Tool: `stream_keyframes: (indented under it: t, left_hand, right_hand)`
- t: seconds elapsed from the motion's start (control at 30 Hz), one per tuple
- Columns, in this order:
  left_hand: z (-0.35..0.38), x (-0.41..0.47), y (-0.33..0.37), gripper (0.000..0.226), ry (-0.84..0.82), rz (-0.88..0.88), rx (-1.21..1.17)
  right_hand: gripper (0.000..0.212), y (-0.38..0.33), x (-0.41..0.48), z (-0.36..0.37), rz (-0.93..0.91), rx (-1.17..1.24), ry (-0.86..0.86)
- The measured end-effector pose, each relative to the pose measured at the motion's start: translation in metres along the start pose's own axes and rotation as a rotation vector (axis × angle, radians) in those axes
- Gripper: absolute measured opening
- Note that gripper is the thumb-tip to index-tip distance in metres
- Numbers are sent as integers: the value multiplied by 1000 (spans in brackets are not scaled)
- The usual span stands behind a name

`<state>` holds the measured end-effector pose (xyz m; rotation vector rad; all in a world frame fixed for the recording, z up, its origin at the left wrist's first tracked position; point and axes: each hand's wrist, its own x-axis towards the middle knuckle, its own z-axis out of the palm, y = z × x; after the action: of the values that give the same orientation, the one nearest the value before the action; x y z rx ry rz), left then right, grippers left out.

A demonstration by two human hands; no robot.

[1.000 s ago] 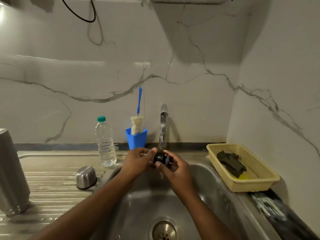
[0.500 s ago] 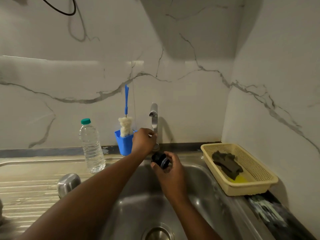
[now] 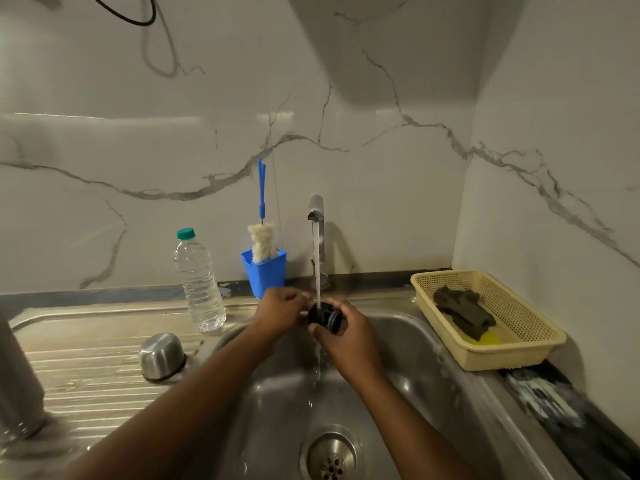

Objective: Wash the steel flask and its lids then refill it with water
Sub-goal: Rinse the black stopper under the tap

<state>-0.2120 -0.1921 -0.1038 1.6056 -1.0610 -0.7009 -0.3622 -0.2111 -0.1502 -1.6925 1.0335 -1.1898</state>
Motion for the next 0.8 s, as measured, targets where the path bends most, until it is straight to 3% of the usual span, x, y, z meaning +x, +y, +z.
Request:
stream_keyframes:
  t: [0.1,0.23,0.43,0.57,0.8]
  left_hand:
    - [-1,-25,-16,25,-115,-75,-113]
    - [0,-56,-22,30,-217,-1,-132]
    - [-8,-72,-20,49,-181,140,-91]
    - [-4,-78,-28,45,-197,238,9]
    - [1,-76,-31,41,-234,154,-112]
  right_hand:
    - [51,-3,-1,-2,43,5,-27]
    - [43,-1,-4,-1,102,18,-90]
    - [31,-4,-3,-6,250,177,-190]
    - [32,-3,-5,-10,239,111,-202]
    - [36,2,-2,-14,209,184,-116]
